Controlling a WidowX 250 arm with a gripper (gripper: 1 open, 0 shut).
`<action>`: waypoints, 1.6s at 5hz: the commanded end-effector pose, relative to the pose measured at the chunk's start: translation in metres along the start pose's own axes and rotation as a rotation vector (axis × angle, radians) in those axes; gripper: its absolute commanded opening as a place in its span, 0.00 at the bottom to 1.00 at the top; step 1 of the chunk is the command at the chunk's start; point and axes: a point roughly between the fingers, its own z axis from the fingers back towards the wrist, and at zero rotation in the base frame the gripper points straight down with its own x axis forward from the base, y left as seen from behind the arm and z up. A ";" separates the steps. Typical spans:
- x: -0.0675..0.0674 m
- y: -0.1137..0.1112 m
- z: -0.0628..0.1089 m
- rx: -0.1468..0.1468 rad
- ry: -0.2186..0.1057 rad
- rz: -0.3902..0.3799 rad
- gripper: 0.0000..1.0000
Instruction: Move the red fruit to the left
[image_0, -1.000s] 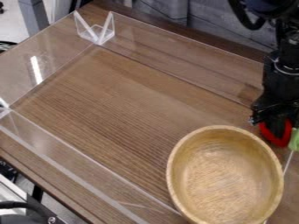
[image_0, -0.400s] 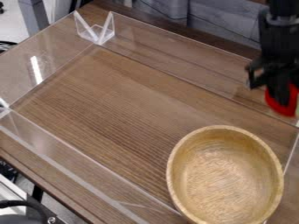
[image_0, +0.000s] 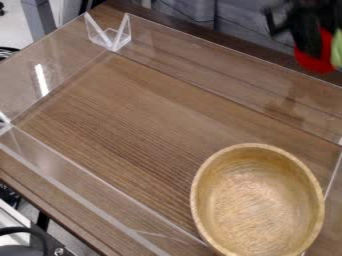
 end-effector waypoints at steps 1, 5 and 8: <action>-0.014 -0.008 0.041 -0.085 -0.026 -0.025 0.00; -0.034 -0.020 0.054 -0.135 -0.001 -0.029 0.00; -0.037 -0.002 0.059 -0.224 -0.047 0.091 0.00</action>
